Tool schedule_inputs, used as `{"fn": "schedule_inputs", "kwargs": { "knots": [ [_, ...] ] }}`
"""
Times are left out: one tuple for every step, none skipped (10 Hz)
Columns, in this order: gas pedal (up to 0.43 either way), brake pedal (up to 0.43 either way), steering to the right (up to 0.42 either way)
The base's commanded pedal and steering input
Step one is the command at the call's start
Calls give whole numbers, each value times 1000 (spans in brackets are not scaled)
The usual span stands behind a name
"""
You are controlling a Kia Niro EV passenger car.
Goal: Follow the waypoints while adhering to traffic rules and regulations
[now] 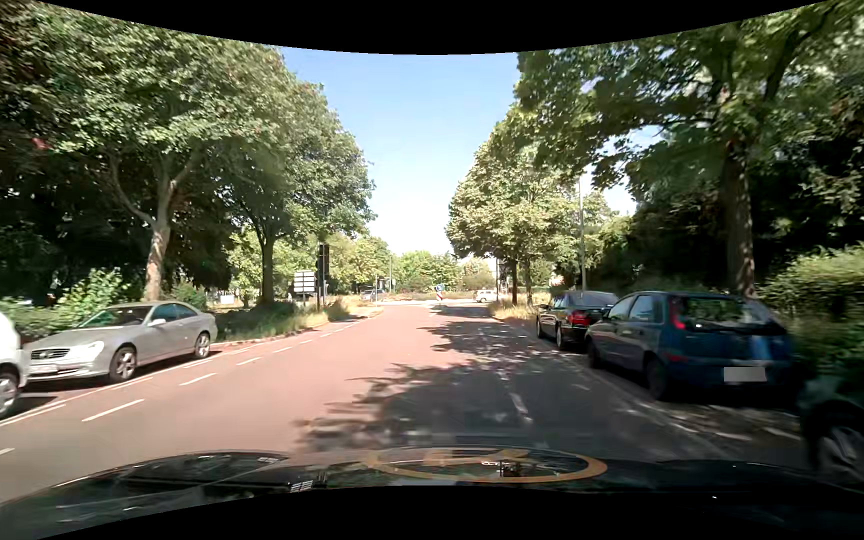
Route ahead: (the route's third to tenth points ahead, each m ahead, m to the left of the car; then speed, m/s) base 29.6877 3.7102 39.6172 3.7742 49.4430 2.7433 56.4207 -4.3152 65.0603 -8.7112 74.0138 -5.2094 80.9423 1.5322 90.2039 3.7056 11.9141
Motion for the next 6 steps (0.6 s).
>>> {"fn": "schedule_inputs", "kwargs": {
  "knots": [
    [20, 0, -2],
    [0, 0, -1],
    [0, 0, -2],
    [0, 0, -1],
    [0, 0, -2],
    [0, 0, -2]
  ]
}}
